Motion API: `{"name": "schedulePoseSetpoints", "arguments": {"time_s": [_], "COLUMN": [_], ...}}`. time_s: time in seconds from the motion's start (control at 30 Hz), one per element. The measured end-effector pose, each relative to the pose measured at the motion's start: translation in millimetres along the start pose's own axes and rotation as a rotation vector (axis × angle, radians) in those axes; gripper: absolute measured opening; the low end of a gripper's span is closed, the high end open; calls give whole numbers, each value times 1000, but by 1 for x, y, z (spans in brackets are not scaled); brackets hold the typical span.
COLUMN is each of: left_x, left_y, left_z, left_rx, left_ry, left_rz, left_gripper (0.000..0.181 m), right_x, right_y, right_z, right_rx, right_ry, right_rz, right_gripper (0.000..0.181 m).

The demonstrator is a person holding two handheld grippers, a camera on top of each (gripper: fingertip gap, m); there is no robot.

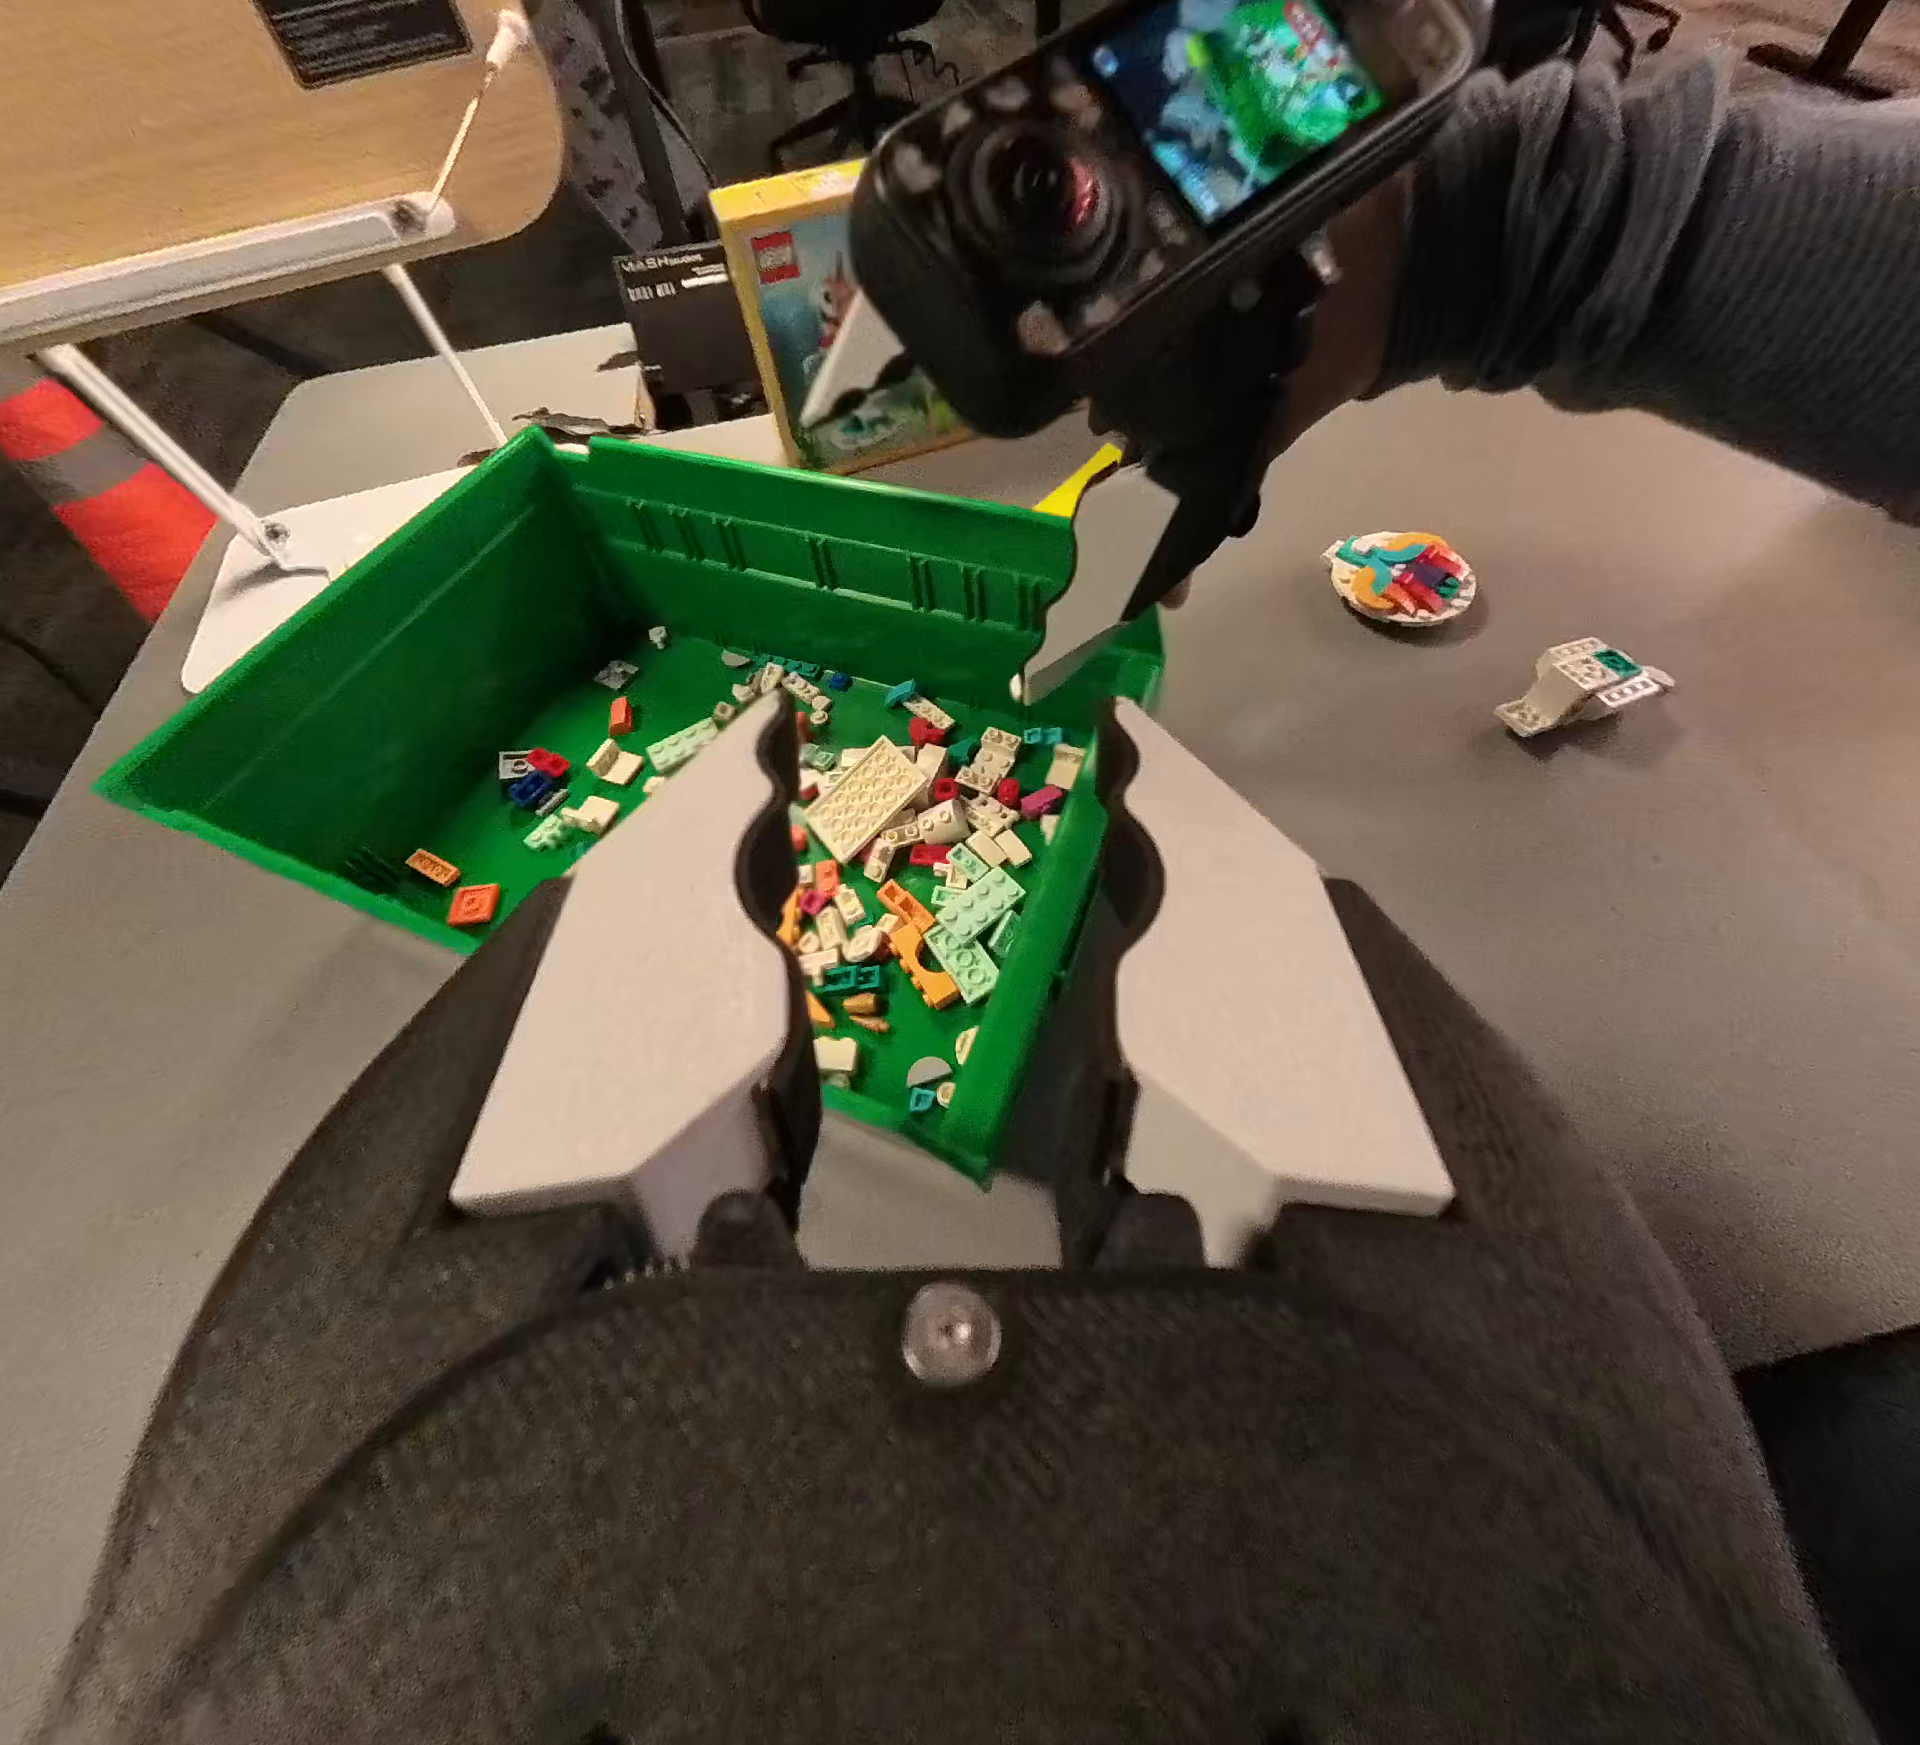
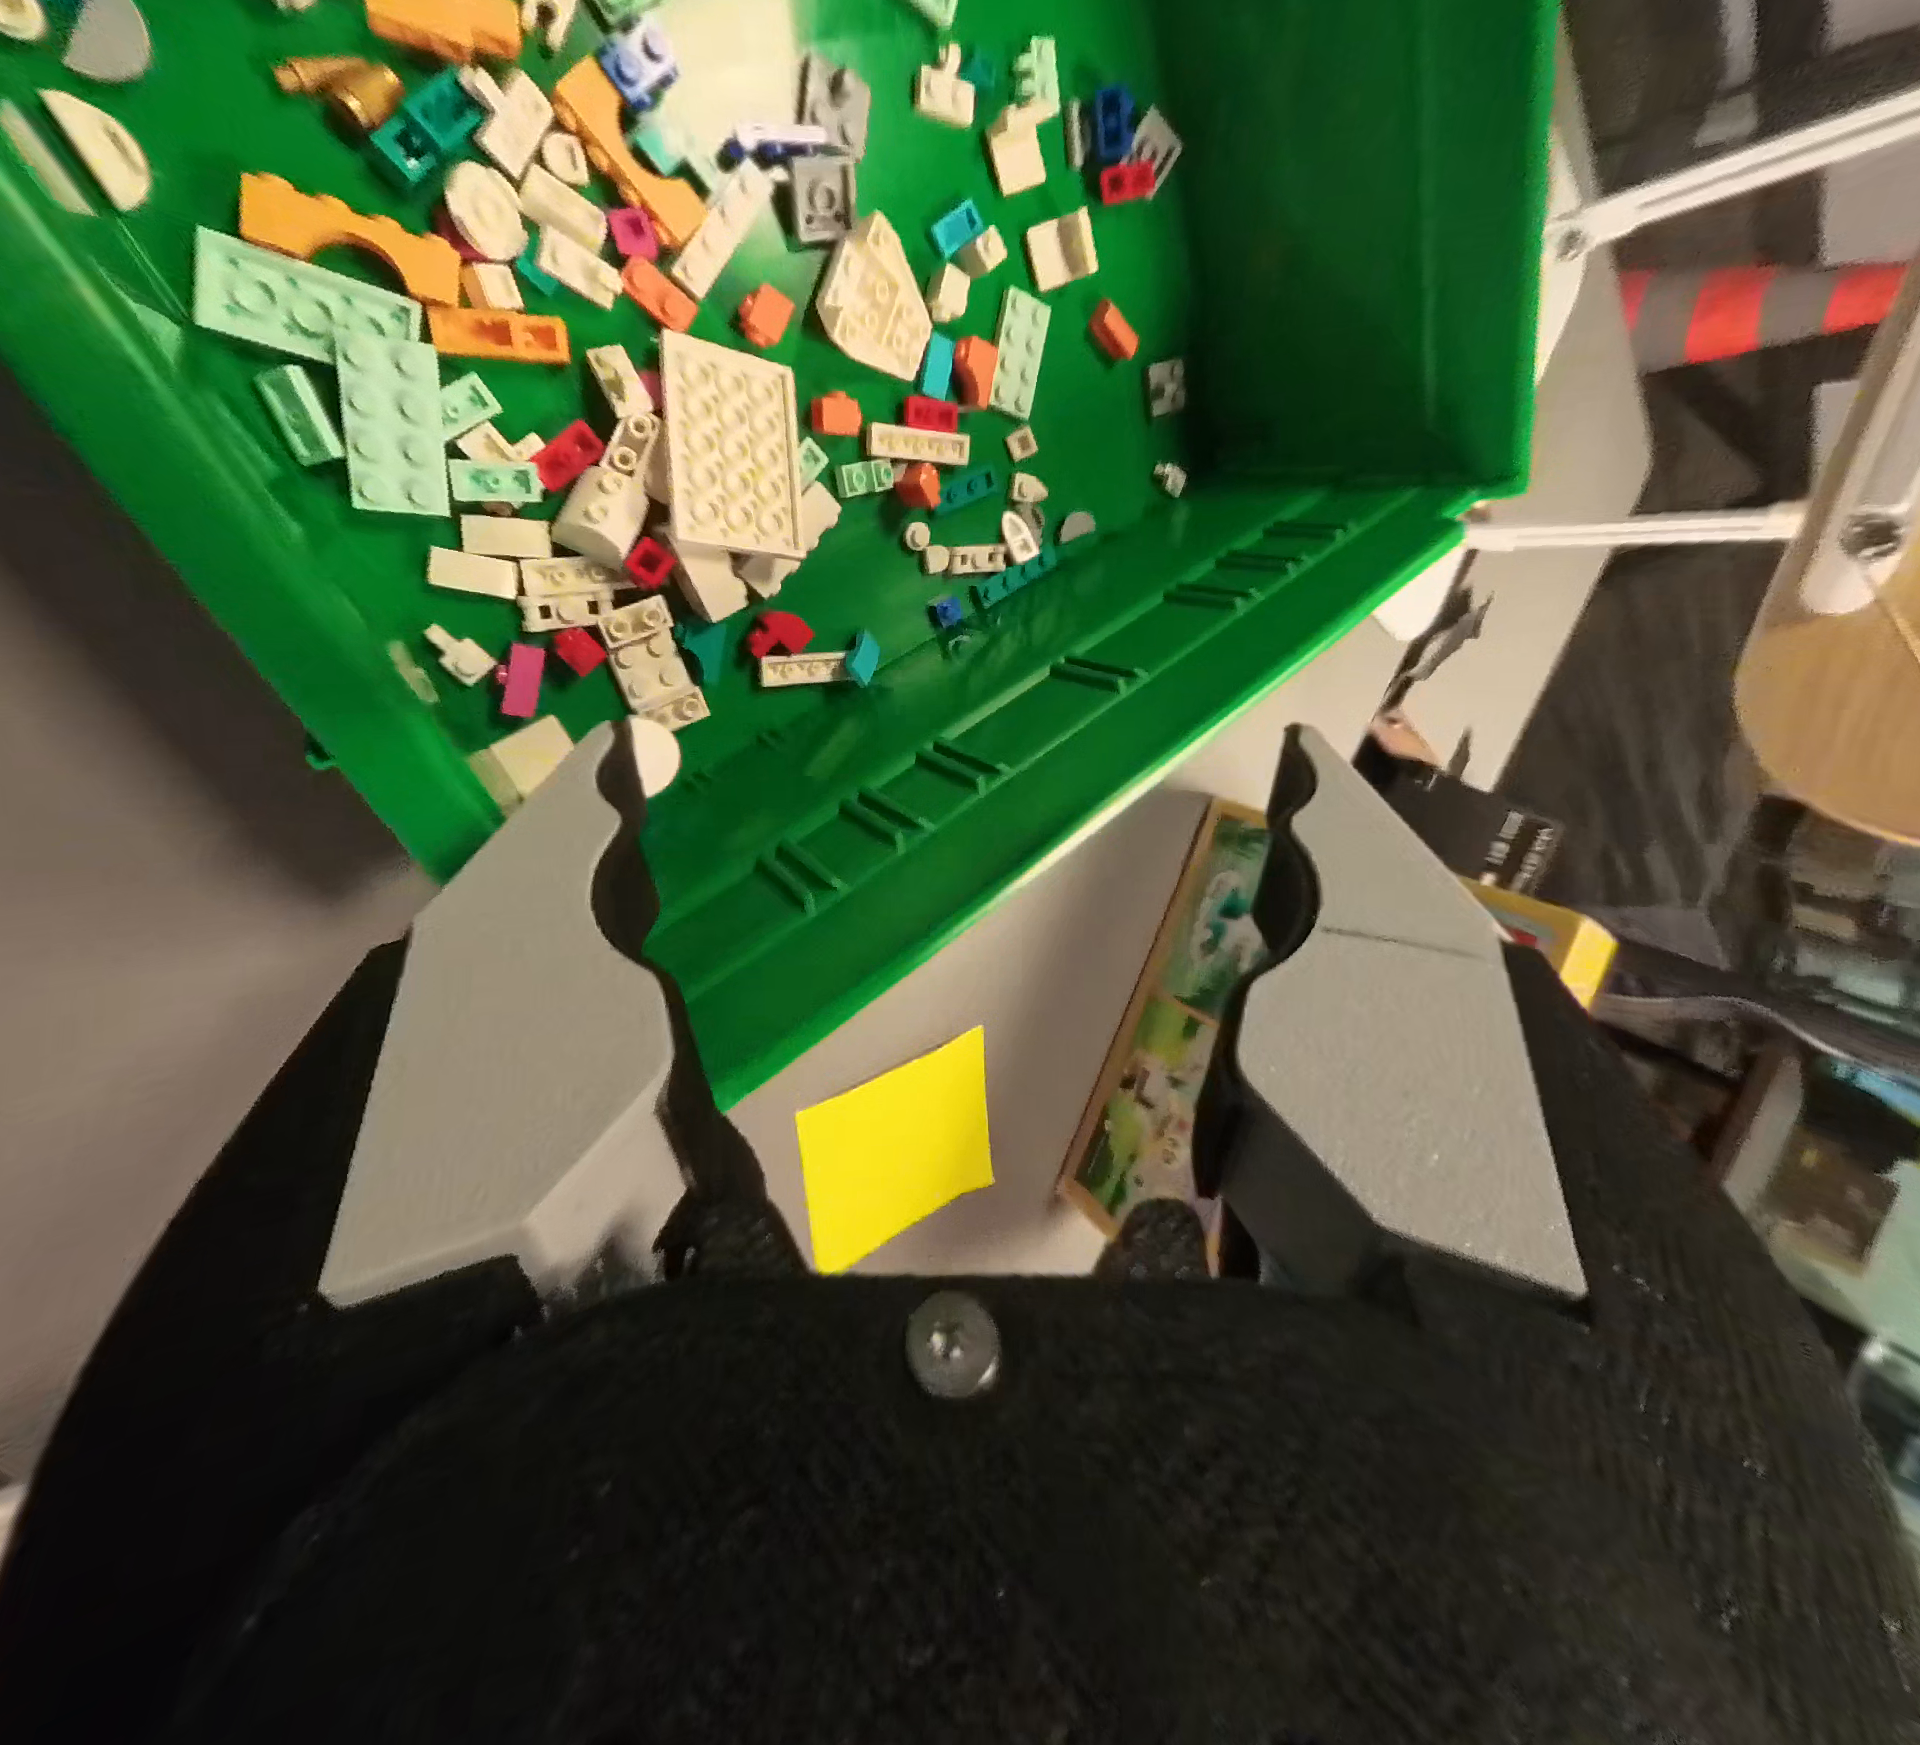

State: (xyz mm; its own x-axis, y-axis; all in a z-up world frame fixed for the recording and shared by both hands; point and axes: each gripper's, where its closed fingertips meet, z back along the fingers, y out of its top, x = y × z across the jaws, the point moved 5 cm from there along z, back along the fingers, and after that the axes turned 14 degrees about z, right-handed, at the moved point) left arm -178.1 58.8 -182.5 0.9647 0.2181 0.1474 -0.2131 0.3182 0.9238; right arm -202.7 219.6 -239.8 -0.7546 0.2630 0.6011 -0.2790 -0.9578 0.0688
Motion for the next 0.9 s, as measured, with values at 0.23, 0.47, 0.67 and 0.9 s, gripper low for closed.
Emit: {"name": "schedulePoseSetpoints", "arguments": {"time_s": [0.23, 0.47, 0.67, 0.9], "left_x": [-10, -41, -70, 4], "left_y": [-6, -5, -21, 0], "left_z": [-29, -76, -86, -63], "left_rx": [-86, -250, -430, -199], "left_ry": [14, -21, 253, 20], "left_rz": [-28, 75, -70, -54], "left_gripper": [56, 78, 83, 82], "right_x": [7, 10, 11, -29], "right_y": [24, 45, 41, -24], "right_z": [22, 39, 48, 108], "right_rx": [236, 339, 343, 323], "right_ry": [-230, -387, -430, -522], "right_rz": [112, 171, 137, -162], "right_gripper": [122, 123, 119, 113]}}
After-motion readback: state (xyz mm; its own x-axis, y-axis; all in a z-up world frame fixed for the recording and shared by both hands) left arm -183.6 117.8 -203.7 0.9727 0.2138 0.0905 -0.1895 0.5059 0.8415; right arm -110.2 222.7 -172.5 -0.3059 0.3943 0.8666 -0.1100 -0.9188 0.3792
